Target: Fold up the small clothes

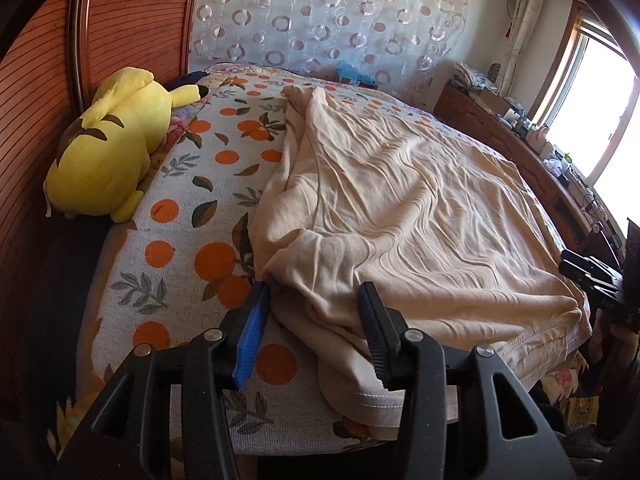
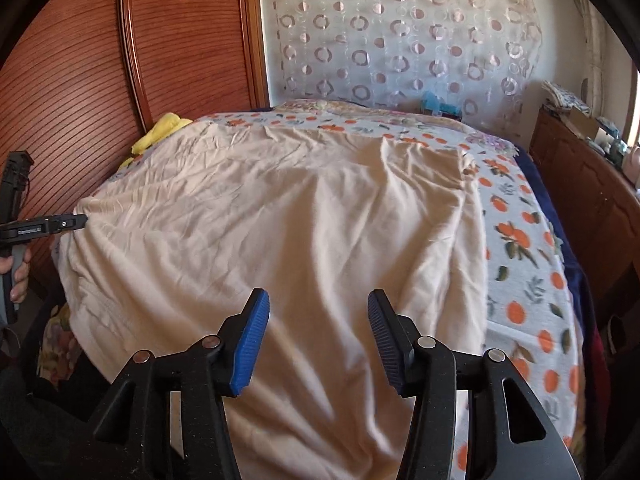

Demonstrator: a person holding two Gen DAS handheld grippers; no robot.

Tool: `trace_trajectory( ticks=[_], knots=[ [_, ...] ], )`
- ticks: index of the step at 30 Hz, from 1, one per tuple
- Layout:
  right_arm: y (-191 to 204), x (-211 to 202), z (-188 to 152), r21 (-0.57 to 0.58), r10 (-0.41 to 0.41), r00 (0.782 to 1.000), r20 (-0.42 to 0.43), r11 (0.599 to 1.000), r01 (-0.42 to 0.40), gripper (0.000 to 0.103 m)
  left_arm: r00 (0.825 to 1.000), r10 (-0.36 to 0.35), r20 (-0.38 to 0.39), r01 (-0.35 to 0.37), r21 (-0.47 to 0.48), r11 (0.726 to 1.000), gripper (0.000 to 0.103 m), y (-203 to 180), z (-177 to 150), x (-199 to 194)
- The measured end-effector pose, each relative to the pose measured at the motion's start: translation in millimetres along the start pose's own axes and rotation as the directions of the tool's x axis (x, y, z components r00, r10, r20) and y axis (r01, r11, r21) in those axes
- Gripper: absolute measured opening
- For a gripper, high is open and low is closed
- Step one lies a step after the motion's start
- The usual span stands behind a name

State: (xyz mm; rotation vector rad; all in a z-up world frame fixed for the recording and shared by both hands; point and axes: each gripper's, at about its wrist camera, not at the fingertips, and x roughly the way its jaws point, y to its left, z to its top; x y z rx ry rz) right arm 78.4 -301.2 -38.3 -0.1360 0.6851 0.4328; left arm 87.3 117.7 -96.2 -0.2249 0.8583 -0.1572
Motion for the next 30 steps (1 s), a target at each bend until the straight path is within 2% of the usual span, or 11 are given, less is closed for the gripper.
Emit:
trace_trajectory(
  ticks=[6, 14, 18, 19, 20, 22, 23, 25, 30],
  knots=[
    [4.7, 27.9, 1.2, -0.021, -0.05, 0.997, -0.057, 0.999, 0.049, 0.055, 1.0, 0.013, 0.006, -0.013, 0.013, 1.0, 0.047, -2.4, -2.3, 0.1],
    [4.8, 29.4, -9.3, 0.005, -0.078, 0.997, 0.023, 0.997, 0.078, 0.071, 1.0, 0.008, 0.021, -0.008, -0.008, 1.0, 0.047, -1.1, -1.4, 1.4],
    [4.9, 27.6, -13.2, 0.008, -0.082, 0.996, 0.03, 0.997, 0.082, 0.071, 1.0, 0.016, 0.024, -0.015, -0.008, 1.0, 0.047, -2.0, -1.2, 2.2],
    [4.4, 27.2, -13.6, 0.008, -0.082, 0.996, 0.03, 0.997, 0.082, 0.072, 1.0, 0.016, 0.024, -0.016, -0.009, 1.0, 0.045, -2.6, -0.8, 2.5],
    [3.8, 27.0, -14.0, 0.007, -0.083, 0.996, 0.03, 0.997, 0.082, 0.072, 1.0, 0.005, 0.021, -0.004, -0.012, 1.0, 0.03, -3.0, -0.4, 3.3],
    [3.3, 27.0, -14.1, 0.007, -0.082, 0.996, 0.03, 0.997, 0.082, 0.072, 1.0, -0.024, 0.012, 0.024, -0.017, 1.0, 0.019, -4.8, 1.1, 5.4],
    [3.2, 27.0, -14.0, 0.007, -0.083, 0.996, 0.029, 0.997, 0.083, 0.072, 1.0, -0.027, 0.012, 0.027, -0.005, 1.0, 0.009, -7.9, 2.2, 6.4],
    [1.5, 26.6, -13.4, 0.008, -0.08, 0.996, 0.027, 0.997, 0.08, 0.073, 1.0, -0.022, 0.022, 0.022, 0.025, 0.999, 0.007, -17.8, 6.0, 5.2],
    [-3.3, 21.6, -11.0, 0.018, -0.052, 0.999, -0.002, 0.998, 0.052, 0.073, 0.993, -0.094, 0.07, 0.087, 0.099, 0.991, 0.007, -51.9, 28.3, -9.0]
  ],
)
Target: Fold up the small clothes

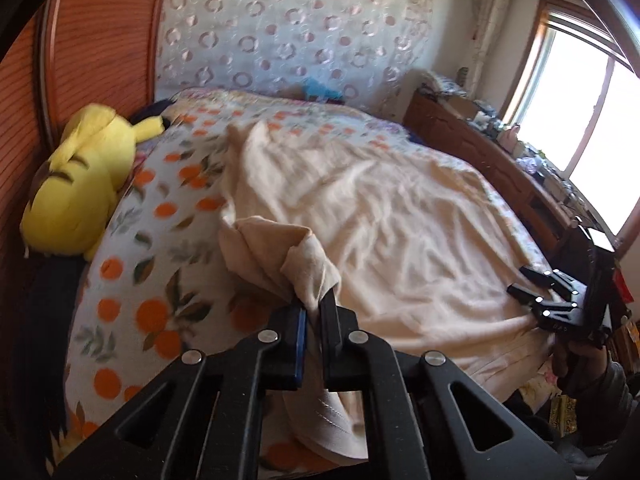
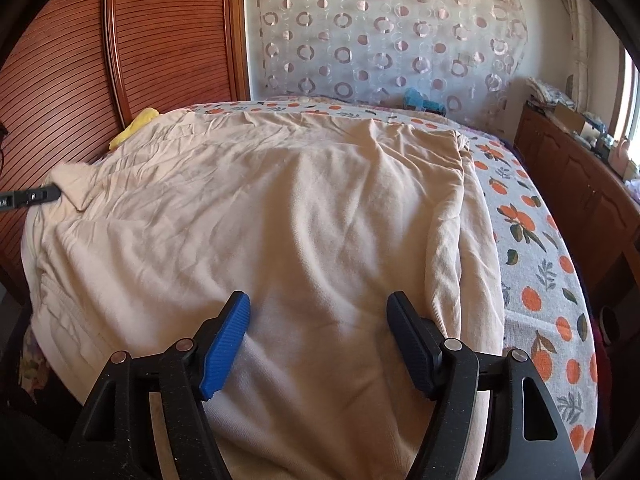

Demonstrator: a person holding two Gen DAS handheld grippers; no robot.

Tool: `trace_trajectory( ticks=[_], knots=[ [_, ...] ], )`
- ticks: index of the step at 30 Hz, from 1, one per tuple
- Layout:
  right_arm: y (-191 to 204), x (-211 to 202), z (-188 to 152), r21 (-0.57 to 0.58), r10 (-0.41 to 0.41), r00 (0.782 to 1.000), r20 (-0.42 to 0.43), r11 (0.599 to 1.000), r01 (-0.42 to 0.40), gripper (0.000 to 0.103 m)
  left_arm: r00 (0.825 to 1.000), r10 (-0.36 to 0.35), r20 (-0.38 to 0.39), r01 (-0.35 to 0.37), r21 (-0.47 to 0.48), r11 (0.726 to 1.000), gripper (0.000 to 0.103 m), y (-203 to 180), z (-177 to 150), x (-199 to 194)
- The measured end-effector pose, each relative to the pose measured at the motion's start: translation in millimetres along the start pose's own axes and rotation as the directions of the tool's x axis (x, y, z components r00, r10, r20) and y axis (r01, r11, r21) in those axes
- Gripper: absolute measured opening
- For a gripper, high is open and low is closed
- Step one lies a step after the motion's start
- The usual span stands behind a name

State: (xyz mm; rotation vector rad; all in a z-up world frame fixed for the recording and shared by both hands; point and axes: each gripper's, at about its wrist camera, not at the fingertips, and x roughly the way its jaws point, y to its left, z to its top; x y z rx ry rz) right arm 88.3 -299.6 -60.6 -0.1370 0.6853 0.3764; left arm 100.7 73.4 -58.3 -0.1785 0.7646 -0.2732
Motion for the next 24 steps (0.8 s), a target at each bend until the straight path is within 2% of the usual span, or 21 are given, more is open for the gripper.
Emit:
trace_trajectory(
  ticks=[3, 7, 11, 14, 19, 22, 24],
  knots=[
    [-8.6, -12.5, 2.3, 0.039, 0.038, 0.999, 0.014, 0.999, -0.038, 0.073, 0.999, -0.043, 0.018, 0.042, 0.048, 0.998, 0.006, -23.6, 17.0, -1.0],
    [-29.0, -30.7, -0.8, 0.078, 0.016, 0.999, 0.031, 0.997, -0.019, 0.073, 0.994, -0.106, 0.022, 0.103, 0.124, 0.987, 0.006, -63.8, 40.7, 7.9],
    [-55.4, -45.2, -9.8, 0.124, -0.018, 0.999, 0.034, 0.992, 0.013, 0.073, 0.984, -0.18, -0.012, 0.179, 0.193, 0.965, 0.006, -111.8, 58.3, 28.8],
    [-75.6, -56.4, -18.6, 0.161, -0.043, 0.998, 0.037, 0.986, 0.036, 0.073, 0.972, -0.225, -0.066, 0.234, 0.262, 0.936, 0.006, -156.6, 64.7, 50.3],
    [-103.7, -81.4, -31.8, 0.216, -0.09, 0.994, 0.059, 0.974, 0.075, 0.073, 0.94, -0.296, -0.168, 0.338, 0.349, 0.874, 0.006, -232.2, 62.3, 76.9],
    [-116.5, -93.7, -38.7, 0.241, -0.11, 0.992, 0.066, 0.966, 0.092, 0.073, 0.922, -0.33, -0.205, 0.385, 0.373, 0.844, 0.006, -266.1, 58.3, 80.0],
    [-119.7, -98.3, -42.5, 0.249, -0.119, 0.991, 0.064, 0.963, 0.1, 0.073, 0.916, -0.336, -0.219, 0.397, 0.379, 0.836, 0.006, -279.1, 56.3, 79.3]
  ],
)
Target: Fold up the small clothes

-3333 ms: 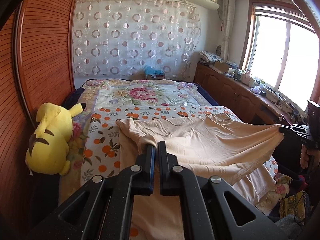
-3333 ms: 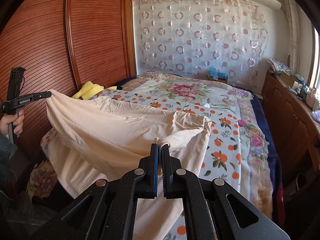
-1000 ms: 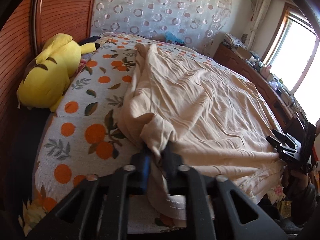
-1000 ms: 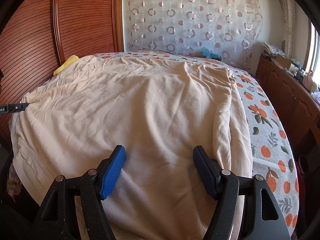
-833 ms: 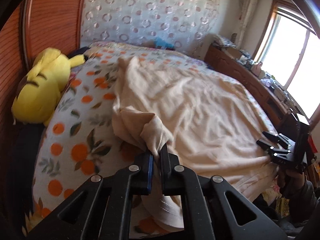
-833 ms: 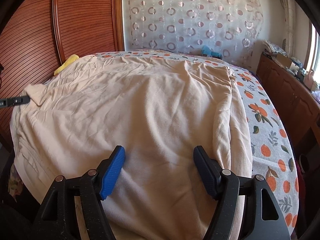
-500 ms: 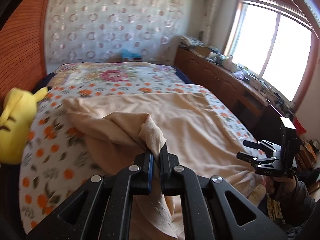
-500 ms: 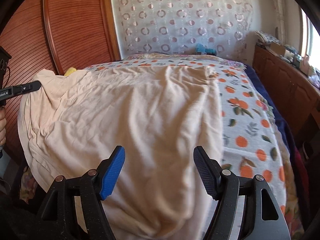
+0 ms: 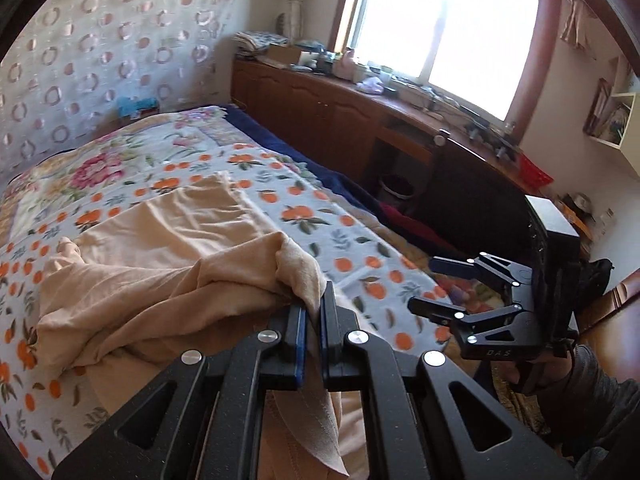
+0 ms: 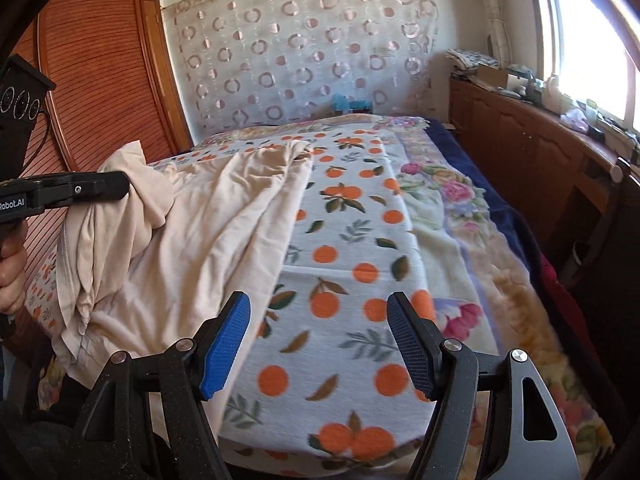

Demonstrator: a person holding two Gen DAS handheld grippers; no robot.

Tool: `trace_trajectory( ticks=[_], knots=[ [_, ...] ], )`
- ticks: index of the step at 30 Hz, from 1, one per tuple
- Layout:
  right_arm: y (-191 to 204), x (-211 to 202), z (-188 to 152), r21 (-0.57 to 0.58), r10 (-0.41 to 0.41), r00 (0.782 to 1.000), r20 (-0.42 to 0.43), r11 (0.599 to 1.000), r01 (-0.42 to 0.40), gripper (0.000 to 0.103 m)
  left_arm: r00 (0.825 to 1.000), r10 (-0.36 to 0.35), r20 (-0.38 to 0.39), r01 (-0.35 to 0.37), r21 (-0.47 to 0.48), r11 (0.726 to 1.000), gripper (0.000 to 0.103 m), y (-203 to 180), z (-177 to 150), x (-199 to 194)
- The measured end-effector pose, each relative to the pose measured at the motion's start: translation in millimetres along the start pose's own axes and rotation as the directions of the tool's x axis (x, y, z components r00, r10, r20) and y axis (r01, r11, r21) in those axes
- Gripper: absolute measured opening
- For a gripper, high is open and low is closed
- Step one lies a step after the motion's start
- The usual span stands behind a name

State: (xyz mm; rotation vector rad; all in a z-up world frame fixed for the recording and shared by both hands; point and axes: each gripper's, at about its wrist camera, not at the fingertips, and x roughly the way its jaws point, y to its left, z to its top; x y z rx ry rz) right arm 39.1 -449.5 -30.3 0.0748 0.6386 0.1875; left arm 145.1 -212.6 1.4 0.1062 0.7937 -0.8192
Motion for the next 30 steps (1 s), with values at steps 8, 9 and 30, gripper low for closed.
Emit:
trace_trajectory(
  ticks=[8, 9, 30],
  knots=[
    [-3.5, -2.4, -2.4, 0.006, 0.006, 1.0, -0.012, 1.0, -0.006, 0.073, 0.999, 0.027, 0.022, -0.027, -0.005, 1.0, 0.045, 8.2, 3.8, -17.1],
    [-1.9, -1.6, -2.1, 0.005, 0.009, 1.0, -0.013, 1.0, -0.009, 0.073, 0.999, 0.027, 0.032, -0.027, -0.007, 1.0, 0.045, 11.4, 3.8, -22.9],
    [88.4, 51.5, 71.6, -0.28, 0.152, 0.988, -0.037, 0.947, -0.156, 0.073, 0.94, 0.341, -0.027, -0.337, -0.244, 0.909, 0.078, 172.2, -87.5, -75.0]
  ],
)
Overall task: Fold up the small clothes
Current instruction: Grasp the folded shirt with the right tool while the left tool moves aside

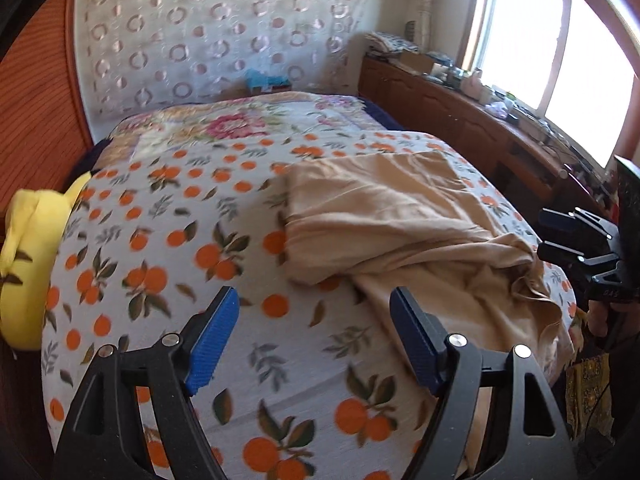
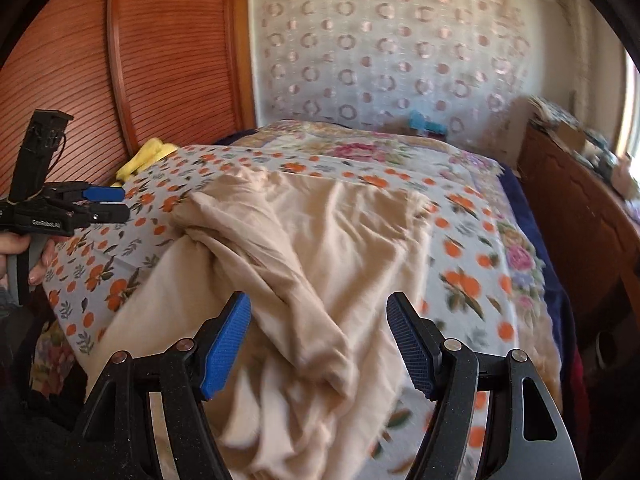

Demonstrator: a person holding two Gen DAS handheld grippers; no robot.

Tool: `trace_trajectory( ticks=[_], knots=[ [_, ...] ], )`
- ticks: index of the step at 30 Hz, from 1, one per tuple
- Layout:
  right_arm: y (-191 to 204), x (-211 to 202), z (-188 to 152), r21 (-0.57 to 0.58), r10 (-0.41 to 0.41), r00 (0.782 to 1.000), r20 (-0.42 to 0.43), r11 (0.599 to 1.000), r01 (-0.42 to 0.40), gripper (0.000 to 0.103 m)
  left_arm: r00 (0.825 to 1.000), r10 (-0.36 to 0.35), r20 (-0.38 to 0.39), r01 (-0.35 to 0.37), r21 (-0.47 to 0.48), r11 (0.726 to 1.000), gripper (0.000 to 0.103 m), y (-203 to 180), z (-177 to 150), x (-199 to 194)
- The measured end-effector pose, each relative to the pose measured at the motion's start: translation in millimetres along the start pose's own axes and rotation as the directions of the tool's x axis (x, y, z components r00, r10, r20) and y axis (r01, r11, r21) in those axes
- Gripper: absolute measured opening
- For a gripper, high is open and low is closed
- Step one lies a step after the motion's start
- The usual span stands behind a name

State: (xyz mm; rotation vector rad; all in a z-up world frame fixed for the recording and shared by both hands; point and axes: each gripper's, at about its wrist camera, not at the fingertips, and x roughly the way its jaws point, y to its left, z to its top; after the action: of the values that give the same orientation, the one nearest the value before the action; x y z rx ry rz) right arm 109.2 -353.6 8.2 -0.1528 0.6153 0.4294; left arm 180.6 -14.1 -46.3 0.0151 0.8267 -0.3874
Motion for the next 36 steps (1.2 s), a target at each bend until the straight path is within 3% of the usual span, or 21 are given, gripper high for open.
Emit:
trace_trajectory(
  ticks=[10, 18, 22, 25, 27, 29, 36],
  knots=[
    [49.7, 71.0, 59.1, -0.148, 0.139, 0.985, -0.106, 0.977, -0.153, 0.071, 0.999, 0.043, -0.005, -0.043, -0.051, 0.998, 0.078, 29.9, -19.4, -2.7],
    [67.6, 125.6, 90.5, -0.189, 0.175, 0.965, -0.195, 0.959, -0.212, 0.069, 0.998, 0.065, -0.002, -0.065, -0.069, 0.995, 0.078, 44.9, -28.8, -13.2],
    [80.7, 145.5, 99.3, -0.239, 0.153, 0.963, -0.222, 0.949, -0.206, 0.068, 0.998, 0.065, 0.005, -0.065, -0.074, 0.995, 0.078, 48.4, -29.8, -15.5],
    [83.5, 159.6, 98.7, -0.298, 0.106, 0.959, -0.261, 0.937, -0.184, 0.052, 0.998, 0.059, 0.01, -0.058, -0.074, 0.996, 0.078, 48.2, -29.3, -14.9],
    [81.1, 164.0, 98.6, -0.32, 0.09, 0.957, -0.274, 0.93, -0.179, 0.018, 0.998, 0.056, 0.01, -0.055, -0.07, 0.996, 0.078, 46.6, -28.9, -14.2],
    [77.4, 164.4, 103.1, -0.332, 0.1, 0.957, -0.272, 0.924, -0.191, 0.005, 0.999, 0.051, 0.011, -0.05, -0.066, 0.997, 0.078, 44.4, -28.5, -14.0],
    [33.6, 128.6, 123.7, -0.262, 0.072, 0.986, -0.153, 0.959, -0.111, 0.004, 0.999, 0.038, 0.017, -0.037, -0.056, 0.998, 0.078, 35.9, -24.7, -12.8]
  ],
)
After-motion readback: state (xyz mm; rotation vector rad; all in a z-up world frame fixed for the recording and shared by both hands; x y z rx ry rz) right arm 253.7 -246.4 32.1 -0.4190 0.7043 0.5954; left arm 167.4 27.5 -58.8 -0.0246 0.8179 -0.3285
